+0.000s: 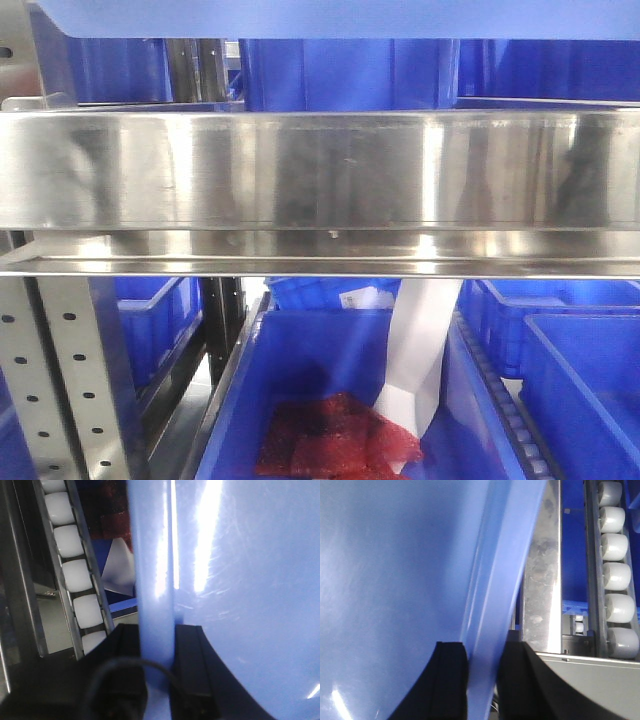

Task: Grab blue tray and place on right shelf
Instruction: 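Drive up to the rack holding the tray above the upper shelf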

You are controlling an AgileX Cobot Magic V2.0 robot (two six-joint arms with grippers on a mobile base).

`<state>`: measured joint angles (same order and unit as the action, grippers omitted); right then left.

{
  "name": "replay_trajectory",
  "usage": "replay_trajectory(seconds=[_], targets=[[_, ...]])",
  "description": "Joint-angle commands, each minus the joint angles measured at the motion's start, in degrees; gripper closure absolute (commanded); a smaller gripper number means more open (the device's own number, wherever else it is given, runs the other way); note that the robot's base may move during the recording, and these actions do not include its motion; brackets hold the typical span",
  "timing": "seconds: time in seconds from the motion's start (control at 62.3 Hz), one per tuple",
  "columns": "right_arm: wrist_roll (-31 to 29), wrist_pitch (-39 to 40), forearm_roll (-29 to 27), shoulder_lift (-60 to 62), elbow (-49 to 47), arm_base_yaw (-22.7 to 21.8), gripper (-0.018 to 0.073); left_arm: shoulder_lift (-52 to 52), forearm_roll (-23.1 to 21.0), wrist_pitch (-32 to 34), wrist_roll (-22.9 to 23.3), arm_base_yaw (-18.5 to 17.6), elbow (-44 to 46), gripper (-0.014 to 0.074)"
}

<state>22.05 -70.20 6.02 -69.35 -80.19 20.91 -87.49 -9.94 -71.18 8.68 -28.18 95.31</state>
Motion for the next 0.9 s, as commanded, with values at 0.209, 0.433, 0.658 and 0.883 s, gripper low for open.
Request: replay_trajectory(seconds=[0.209, 0.433, 0.658, 0.883], targets=[[-1.8, 3.8, 1.0, 1.6, -1.7, -0.2, 0.0503, 2.3, -0.7, -5.4, -1.5, -0.6, 1.9, 0.0645], [-1.8, 3.8, 1.0, 1.6, -1.7, -0.2, 0.0503, 2.3, -0.7, -5.4, -1.5, -0.6, 1.9, 0.0645], [-1.8, 3.8, 1.0, 1.6, -1.7, -0.2, 0.0503, 2.3, -0.7, -4.5, -1.5, -0.6, 1.9, 0.0645], [-1.8, 4.1, -0.2, 1.6, -1.7, -0.2, 0.0503, 2.3, -0.7, -4.8, -1.6, -0.6, 1.9, 0.0645]])
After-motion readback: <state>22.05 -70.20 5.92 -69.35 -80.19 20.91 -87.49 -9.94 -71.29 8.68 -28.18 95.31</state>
